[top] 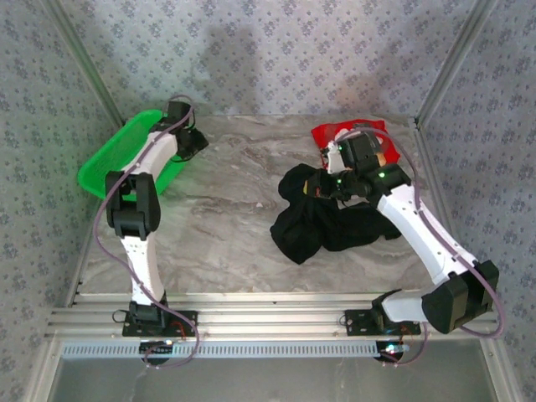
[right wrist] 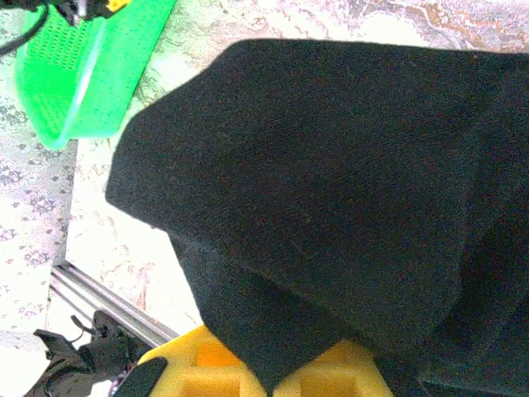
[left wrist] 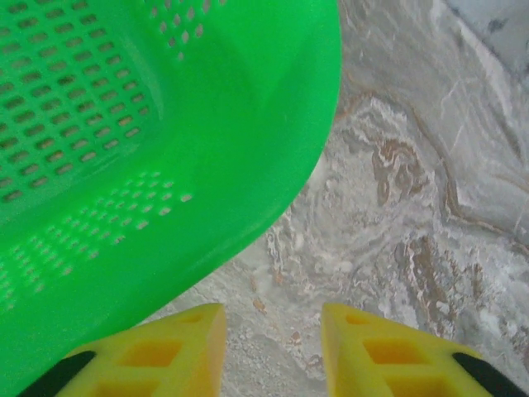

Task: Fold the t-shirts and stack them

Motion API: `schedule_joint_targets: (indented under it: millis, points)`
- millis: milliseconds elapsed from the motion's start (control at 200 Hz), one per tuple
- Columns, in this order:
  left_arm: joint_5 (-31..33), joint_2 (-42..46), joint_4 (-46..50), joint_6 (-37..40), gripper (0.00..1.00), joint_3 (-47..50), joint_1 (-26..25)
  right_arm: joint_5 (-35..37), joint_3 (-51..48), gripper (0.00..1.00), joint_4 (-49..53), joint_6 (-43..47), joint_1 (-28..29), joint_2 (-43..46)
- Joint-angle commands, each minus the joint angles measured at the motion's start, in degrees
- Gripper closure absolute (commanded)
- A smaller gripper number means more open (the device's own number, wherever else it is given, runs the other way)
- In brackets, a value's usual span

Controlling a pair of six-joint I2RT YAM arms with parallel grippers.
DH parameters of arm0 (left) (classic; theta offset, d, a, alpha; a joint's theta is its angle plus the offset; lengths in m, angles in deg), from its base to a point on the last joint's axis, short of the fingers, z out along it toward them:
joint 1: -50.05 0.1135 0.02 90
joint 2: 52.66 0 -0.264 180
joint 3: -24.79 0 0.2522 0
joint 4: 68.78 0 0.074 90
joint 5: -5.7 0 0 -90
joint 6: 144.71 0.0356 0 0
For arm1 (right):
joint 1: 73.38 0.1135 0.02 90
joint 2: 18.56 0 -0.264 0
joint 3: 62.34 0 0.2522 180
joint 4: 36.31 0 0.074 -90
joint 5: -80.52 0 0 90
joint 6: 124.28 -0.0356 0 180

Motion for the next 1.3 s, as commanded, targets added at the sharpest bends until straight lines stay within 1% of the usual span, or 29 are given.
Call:
schedule_joint_targets:
  millis: [0,65,110,195,230,265,310,380,430,480,525,595,635,730,820,964,1054,1294]
  points:
    - [-7.0,4.5,-1.2,1.0,0.54,0.5,-1.8,-0.4,1.6,0.97,-0.7,-0.8,0.3,-3.3]
    - [-13.0,9.7,-5.9,0.3,0.38,6.7,-3.5,-1.1,4.5,0.95,-1.1,0.1,0.2,-7.2]
    - [-16.9,13.6,-8.5,-0.7,0.31,11.7,-4.8,-2.0,6.6,0.92,-1.5,0.7,0.3,-10.2]
    - [-22.6,20.1,-13.2,-3.3,0.24,21.8,-7.8,-3.9,10.6,0.86,-2.1,0.9,0.8,-16.4]
    - [-23.7,22.4,-14.5,-4.3,0.22,26.2,-9.0,-4.6,12.5,0.82,-1.9,1.0,1.0,-19.2]
    - [-24.2,24.5,-16.4,-5.6,0.21,30.5,-10.0,-5.3,14.7,0.81,-1.8,1.2,1.1,-22.0]
    - [-24.6,26.9,-19.2,-7.0,0.19,35.8,-11.7,-5.9,17.6,0.82,-1.1,2.3,1.1,-25.2]
    - [-24.0,28.7,-22.1,-8.5,0.19,41.9,-14.0,-5.6,21.5,0.93,1.4,3.5,1.0,-29.1]
    - [-24.0,28.7,-23.7,-9.0,0.18,44.4,-15.2,-5.0,24.3,0.96,2.9,4.0,0.8,-30.8]
    - [-24.2,28.4,-25.9,-10.0,0.18,45.9,-16.0,-5.0,26.2,0.98,3.5,5.2,0.9,-31.0]
    - [-24.2,28.3,-28.5,-10.7,0.18,46.4,-16.6,-5.9,26.7,0.98,3.2,5.3,1.2,-29.8]
    - [-22.7,28.6,-30.6,-11.3,0.17,46.0,-17.0,-6.3,26.0,0.96,1.2,5.0,1.7,-26.4]
    - [-21.9,29.2,-32.4,-11.9,0.17,45.9,-16.9,-6.4,25.1,0.96,0.4,3.0,1.8,-24.6]
    - [-21.9,30.0,-37.3,-13.2,0.16,45.1,-16.6,-7.7,22.9,0.95,2.4,3.5,1.0,-21.7]
    - [-24.3,29.2,-39.5,-12.2,0.16,42.4,-16.8,-9.3,20.3,0.95,3.4,4.6,0.4,-20.0]
    - [-29.1,27.3,-42.9,-10.3,0.18,40.6,-16.9,-9.9,16.9,0.95,1.5,3.9,-0.5,-17.5]
    - [-32.0,26.8,-46.6,-10.8,0.2,41.3,-16.8,-10.5,16.5,0.95,1.2,3.6,-1.3,-16.9]
    - [-35.7,26.9,-54.5,-12.7,0.23,44.9,-17.0,-12.8,16.5,0.95,0.2,2.8,-3.0,-16.8]
